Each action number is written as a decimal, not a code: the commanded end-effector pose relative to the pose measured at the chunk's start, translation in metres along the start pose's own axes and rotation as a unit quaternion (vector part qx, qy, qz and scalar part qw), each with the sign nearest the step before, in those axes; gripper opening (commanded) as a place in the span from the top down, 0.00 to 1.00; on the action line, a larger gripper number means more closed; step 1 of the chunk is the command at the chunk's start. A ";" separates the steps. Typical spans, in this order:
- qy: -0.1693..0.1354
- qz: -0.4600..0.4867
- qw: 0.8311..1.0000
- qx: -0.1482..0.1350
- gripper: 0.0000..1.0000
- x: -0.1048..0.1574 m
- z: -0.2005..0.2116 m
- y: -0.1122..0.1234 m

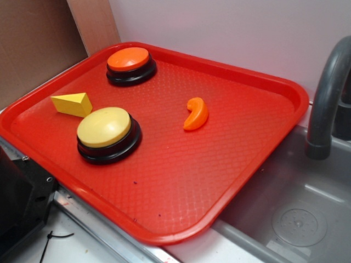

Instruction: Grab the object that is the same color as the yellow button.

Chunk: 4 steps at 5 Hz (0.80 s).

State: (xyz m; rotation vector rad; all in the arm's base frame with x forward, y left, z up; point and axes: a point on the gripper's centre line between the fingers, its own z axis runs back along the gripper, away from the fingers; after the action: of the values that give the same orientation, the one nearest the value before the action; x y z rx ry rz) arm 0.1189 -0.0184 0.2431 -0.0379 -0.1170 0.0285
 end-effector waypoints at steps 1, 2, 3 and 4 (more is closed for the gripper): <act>0.000 0.000 1.000 0.000 0.00 0.000 0.000 0.000; -0.016 0.107 0.994 0.003 0.00 0.000 -0.014 0.010; -0.026 0.202 0.979 0.020 0.00 0.000 -0.025 0.019; -0.039 0.298 0.954 -0.020 0.00 0.004 -0.047 0.041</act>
State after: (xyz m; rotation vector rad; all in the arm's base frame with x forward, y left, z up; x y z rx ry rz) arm 0.1244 0.0206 0.1910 -0.1005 -0.1653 0.6499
